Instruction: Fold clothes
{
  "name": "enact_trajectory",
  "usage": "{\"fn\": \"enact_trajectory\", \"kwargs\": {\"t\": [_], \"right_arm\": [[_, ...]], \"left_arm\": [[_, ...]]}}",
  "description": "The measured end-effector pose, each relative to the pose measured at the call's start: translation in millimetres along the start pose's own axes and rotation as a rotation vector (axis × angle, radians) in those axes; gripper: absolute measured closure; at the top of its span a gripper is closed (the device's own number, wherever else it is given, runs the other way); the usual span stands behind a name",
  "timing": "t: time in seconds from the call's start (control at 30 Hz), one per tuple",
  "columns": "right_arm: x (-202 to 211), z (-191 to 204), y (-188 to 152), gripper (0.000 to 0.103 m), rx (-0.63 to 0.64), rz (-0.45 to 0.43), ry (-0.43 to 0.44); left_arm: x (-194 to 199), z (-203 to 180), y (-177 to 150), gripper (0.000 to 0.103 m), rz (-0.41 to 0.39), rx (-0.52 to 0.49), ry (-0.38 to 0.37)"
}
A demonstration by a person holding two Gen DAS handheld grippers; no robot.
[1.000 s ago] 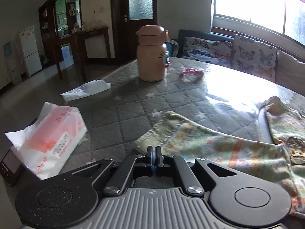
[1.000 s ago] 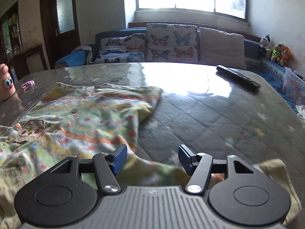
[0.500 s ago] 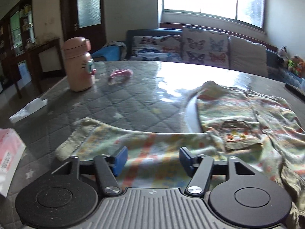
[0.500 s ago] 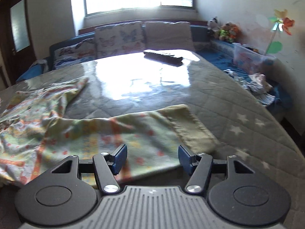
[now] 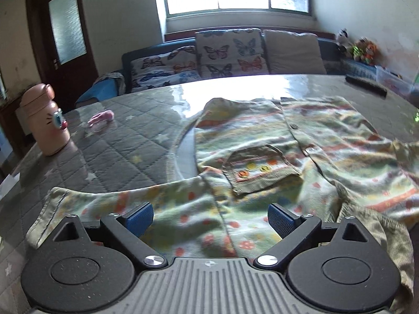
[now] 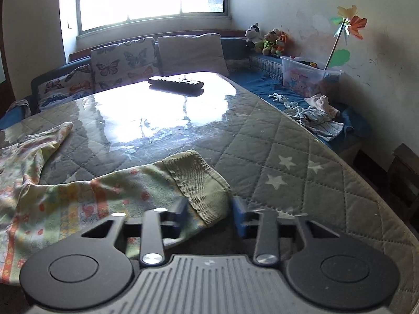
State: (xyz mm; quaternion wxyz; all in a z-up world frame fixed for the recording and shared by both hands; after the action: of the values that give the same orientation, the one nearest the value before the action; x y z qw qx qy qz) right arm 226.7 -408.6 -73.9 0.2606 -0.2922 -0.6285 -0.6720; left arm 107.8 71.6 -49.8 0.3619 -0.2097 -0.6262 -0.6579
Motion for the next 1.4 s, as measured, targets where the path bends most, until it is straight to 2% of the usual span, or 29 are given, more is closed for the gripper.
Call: {"fn": "enact_trajectory", "kwargs": {"t": [0.1, 0.37, 0.43, 0.57, 0.67, 0.77, 0.9, 1.13, 1.4], "right_arm": [[5.1, -0.7, -1.5, 0.094, 0.001, -0.008, -0.008], [33.1, -11.3, -11.5, 0.095, -0.002, -0.04, -0.072], [31.6, -17.2, -20.6, 0.095, -0.006, -0.012, -0.097], [35.6, -23.6, -18.5, 0.075, -0.029, -0.022, -0.103], [45.2, -20.6, -9.2, 0.074, -0.023, -0.046, -0.093], [53.8, 5.1, -0.3, 0.066, 0.04, -0.064, -0.022], [61.7, 60.6, 3.4, 0.061, 0.172, -0.079, 0.105], [61.7, 160.2, -6.4, 0.06, 0.362, -0.055, 0.284], [83.7, 245.6, -44.5, 0.06, 0.544, 0.023, 0.513]], "left_arm": [[-4.0, -10.1, -4.2, 0.007, 0.005, -0.048, -0.003], [0.4, -28.0, -13.7, 0.007, -0.02, -0.152, -0.045], [1.7, -31.5, -15.4, 0.007, -0.035, -0.179, -0.056], [2.7, -27.5, -9.4, 0.007, -0.047, -0.189, -0.04], [5.7, -23.3, 0.8, 0.007, -0.069, -0.162, -0.03], [4.3, -25.2, 8.8, 0.007, -0.078, -0.152, -0.034], [-0.9, -40.9, 6.0, 0.007, -0.066, -0.197, -0.063], [-2.8, -52.9, -5.0, 0.007, -0.054, -0.241, -0.077], [1.0, -30.5, 1.4, 0.007, -0.067, -0.178, -0.046]]}}
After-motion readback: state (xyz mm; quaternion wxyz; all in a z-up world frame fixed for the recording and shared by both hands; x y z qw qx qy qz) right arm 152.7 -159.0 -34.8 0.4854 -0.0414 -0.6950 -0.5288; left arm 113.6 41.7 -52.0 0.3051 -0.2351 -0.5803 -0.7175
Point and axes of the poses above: each gripper's, at about its wrist camera, not at the fingertips, and x roughly against the way its jaws point, z to its left, y to its top, the point moved 9 cm from there along -x, roughly the way its jaws point, and after that the axes turned 7 degrees about z, right-handed, at the moved point
